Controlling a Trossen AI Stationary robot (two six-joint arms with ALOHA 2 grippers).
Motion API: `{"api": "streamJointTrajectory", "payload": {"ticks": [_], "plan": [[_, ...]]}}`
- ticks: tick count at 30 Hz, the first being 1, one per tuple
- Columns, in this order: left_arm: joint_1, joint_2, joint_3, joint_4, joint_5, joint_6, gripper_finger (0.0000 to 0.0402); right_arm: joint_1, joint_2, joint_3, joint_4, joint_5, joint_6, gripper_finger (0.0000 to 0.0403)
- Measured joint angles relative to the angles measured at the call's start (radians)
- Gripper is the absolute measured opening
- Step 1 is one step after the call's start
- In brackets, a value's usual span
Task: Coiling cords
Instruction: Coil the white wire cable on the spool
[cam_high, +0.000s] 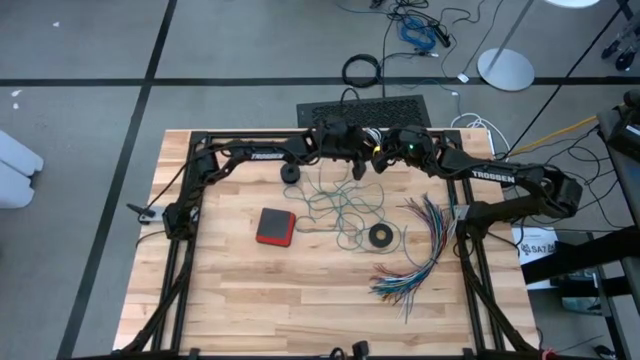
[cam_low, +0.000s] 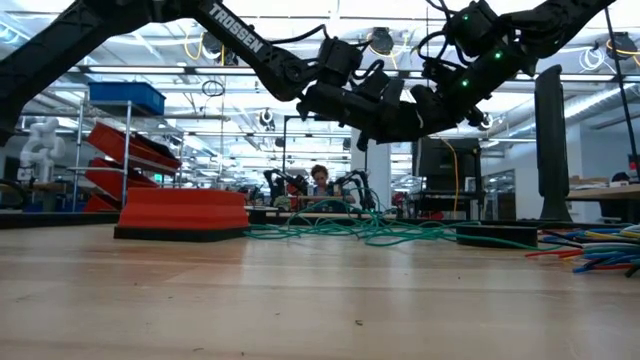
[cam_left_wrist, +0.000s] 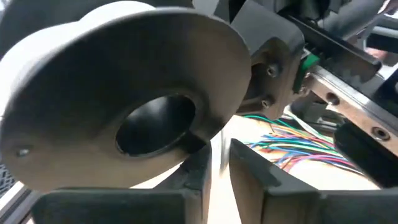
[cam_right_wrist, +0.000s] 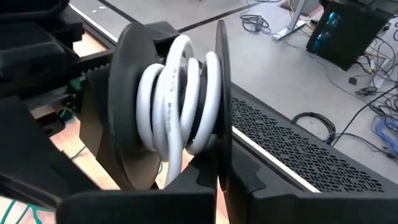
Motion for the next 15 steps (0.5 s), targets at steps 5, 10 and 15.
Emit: {"api": "streamJointTrajectory", "payload": {"ticks": [5,10,15], "plan": [[0.023,-0.001,-0.035,0.046,0.019,0.0,0.0076,0.0,-0.008,0.0,0.026,-0.02,0.005,0.0],[0.057,-0.001,-0.058,0.072,0.049,-0.028,0.0078,0.001,-0.021,0.0,0.035,-0.036,0.008,0.0],[0.076,-0.001,-0.078,0.1,0.067,-0.047,0.0078,0.001,-0.022,0.0,0.041,-0.058,0.01,0.0]]}}
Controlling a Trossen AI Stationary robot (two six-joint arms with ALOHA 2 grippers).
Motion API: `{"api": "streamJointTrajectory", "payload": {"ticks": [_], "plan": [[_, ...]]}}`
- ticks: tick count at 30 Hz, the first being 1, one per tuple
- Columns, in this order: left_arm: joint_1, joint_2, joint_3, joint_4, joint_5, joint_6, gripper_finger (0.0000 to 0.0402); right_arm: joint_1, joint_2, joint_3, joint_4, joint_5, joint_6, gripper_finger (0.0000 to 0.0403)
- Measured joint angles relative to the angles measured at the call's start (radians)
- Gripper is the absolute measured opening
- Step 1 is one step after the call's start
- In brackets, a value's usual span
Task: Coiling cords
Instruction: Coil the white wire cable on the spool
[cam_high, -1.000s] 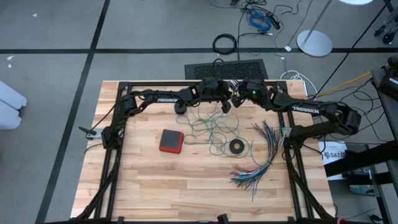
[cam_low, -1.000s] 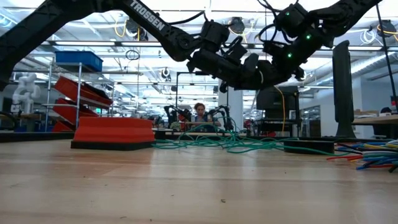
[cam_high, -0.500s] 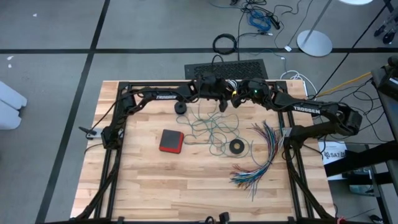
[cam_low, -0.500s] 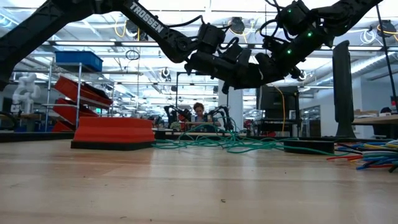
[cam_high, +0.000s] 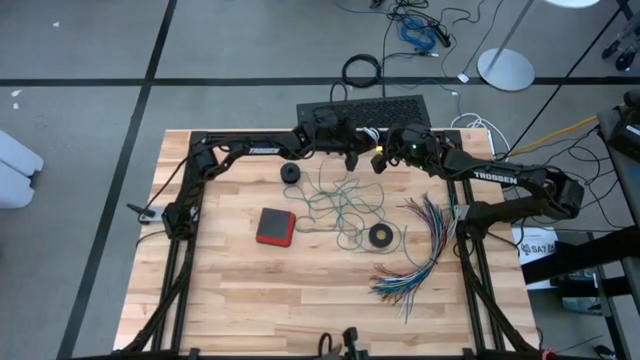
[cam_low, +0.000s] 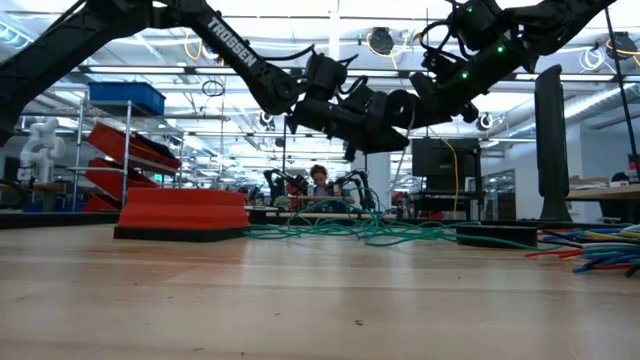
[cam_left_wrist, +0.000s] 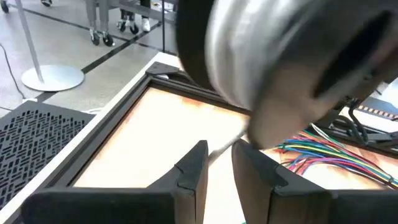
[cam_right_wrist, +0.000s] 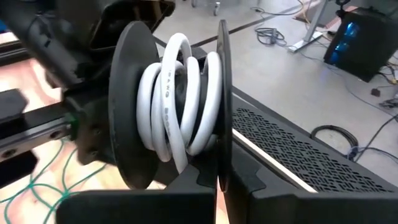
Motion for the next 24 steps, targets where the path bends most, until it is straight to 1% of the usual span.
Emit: {"api": "streamJointTrajectory", "payload": {"ticks": [3,8,10,17,24], "plan": [[0.007,0.0,-0.014,0.03,0.017,0.002,0.0078,-0.001,0.0,0.0,0.001,-0.025,0.005,0.0],[0.005,0.0,-0.023,0.024,0.018,0.057,0.0078,0.0,0.0,0.0,0.016,-0.056,0.013,0.0],[0.005,0.0,-0.024,0.018,0.017,0.076,0.0078,0.0,0.0,0.0,0.018,-0.09,0.023,0.0],[0.005,0.0,-0.024,0.007,0.017,0.1,0.0078,0.0,0.0,0.0,-0.002,-0.154,0.062,0.0],[0.005,0.0,-0.024,-0.008,0.017,0.108,0.0078,0.0,0.0,0.0,-0.013,-0.175,0.085,0.0]]}}
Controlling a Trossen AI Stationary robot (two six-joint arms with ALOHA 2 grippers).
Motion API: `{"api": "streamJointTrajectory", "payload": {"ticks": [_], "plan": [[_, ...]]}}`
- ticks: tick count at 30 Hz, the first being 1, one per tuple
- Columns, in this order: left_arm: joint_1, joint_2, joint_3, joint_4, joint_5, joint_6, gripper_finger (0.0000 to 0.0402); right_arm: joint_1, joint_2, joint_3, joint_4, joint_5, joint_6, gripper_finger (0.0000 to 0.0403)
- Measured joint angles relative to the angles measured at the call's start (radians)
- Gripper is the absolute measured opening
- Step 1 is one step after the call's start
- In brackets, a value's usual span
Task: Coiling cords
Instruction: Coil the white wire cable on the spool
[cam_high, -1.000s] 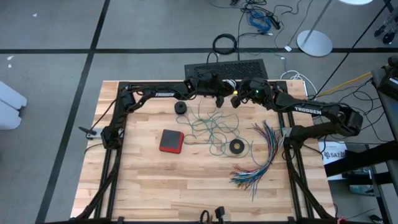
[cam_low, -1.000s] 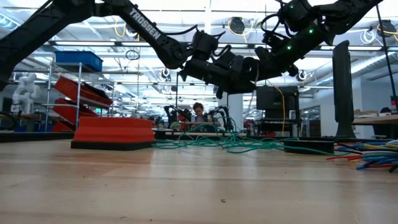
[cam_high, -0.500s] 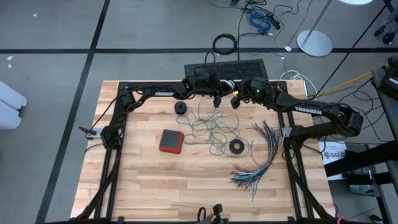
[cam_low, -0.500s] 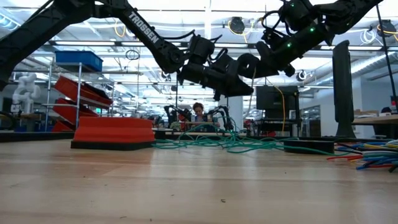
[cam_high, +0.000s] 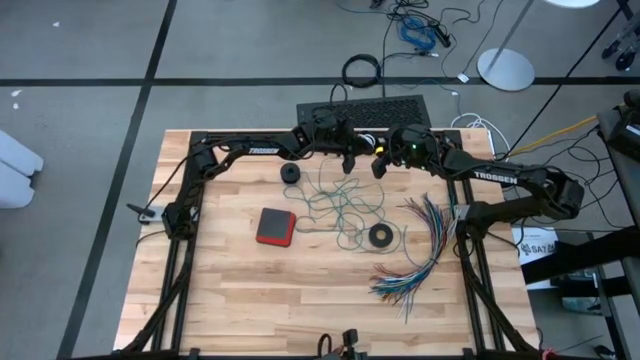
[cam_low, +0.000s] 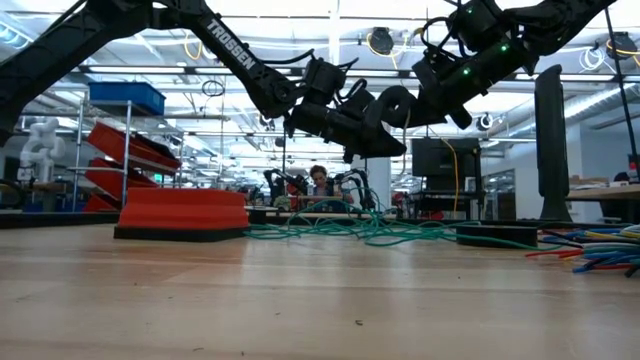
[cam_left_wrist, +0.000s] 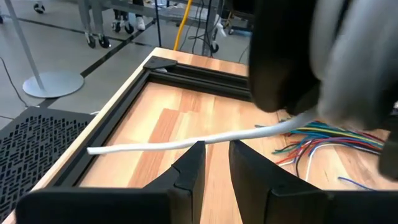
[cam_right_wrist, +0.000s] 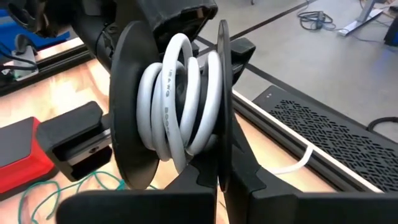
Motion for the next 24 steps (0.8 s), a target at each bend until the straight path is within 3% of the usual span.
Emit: {"api": "streamJointTrajectory", "payload": {"ticks": [6,10,24], "plan": [[-0.017,0.0,0.0,-0.008,-0.002,0.052,0.0078,0.0,0.0,0.0,0.001,-0.007,0.01,0.0],[-0.041,0.0,0.0,-0.025,-0.088,0.101,0.0078,0.0,0.0,-0.002,-0.015,-0.024,0.015,0.0],[-0.079,0.0,0.0,-0.032,-0.199,0.219,0.0078,-0.001,0.0,-0.002,-0.017,-0.026,0.012,0.0]]}}
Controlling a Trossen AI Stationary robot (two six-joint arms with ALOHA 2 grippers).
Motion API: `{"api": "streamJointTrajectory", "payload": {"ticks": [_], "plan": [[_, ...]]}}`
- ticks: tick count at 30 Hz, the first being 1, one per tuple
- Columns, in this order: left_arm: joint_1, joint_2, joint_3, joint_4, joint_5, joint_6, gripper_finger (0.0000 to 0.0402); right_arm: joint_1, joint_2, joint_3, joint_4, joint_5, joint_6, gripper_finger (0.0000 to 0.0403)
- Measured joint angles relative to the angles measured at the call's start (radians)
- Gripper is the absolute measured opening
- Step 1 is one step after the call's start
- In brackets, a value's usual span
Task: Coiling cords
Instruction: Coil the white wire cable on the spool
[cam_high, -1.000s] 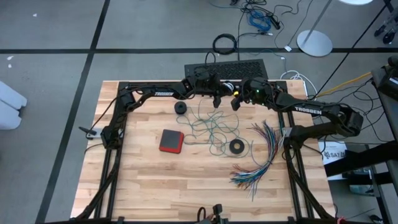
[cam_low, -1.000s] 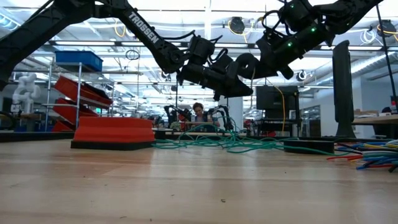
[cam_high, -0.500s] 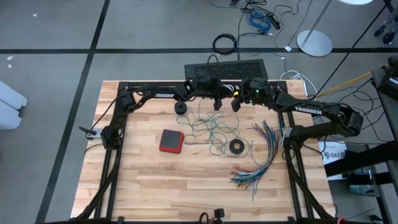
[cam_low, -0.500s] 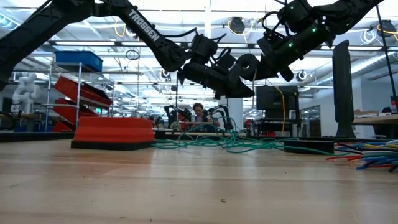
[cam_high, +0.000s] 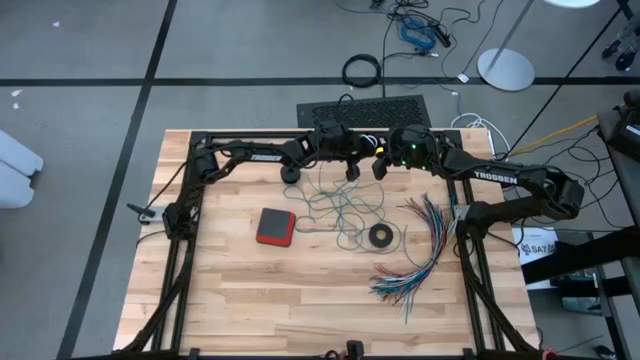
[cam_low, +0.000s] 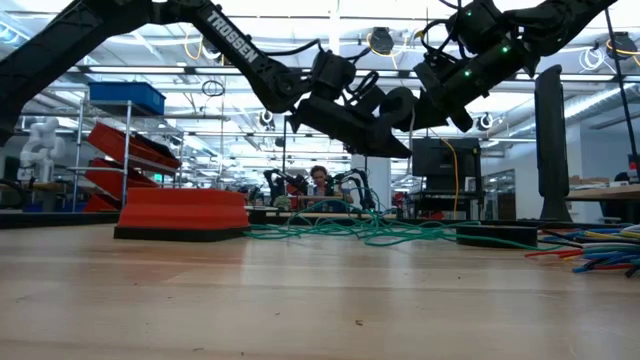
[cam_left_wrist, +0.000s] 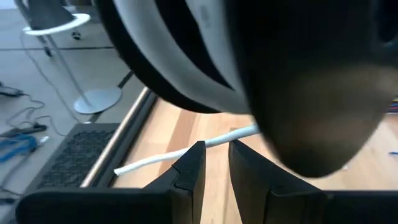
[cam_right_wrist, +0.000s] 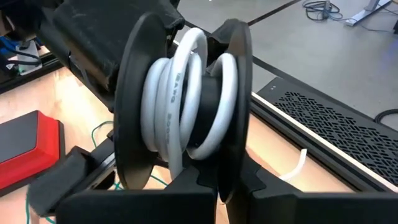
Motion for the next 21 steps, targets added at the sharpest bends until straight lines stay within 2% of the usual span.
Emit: {"api": "streamJointTrajectory", "payload": {"ticks": [4,21], "plan": [[-0.009,0.0,0.0,-0.003,-0.052,0.016,0.0078,0.0,0.0,0.0,-0.005,-0.01,0.0,0.0],[-0.024,-0.001,0.001,-0.023,-0.079,0.066,0.0078,0.002,0.0,0.0,-0.023,-0.055,0.022,0.0]]}}
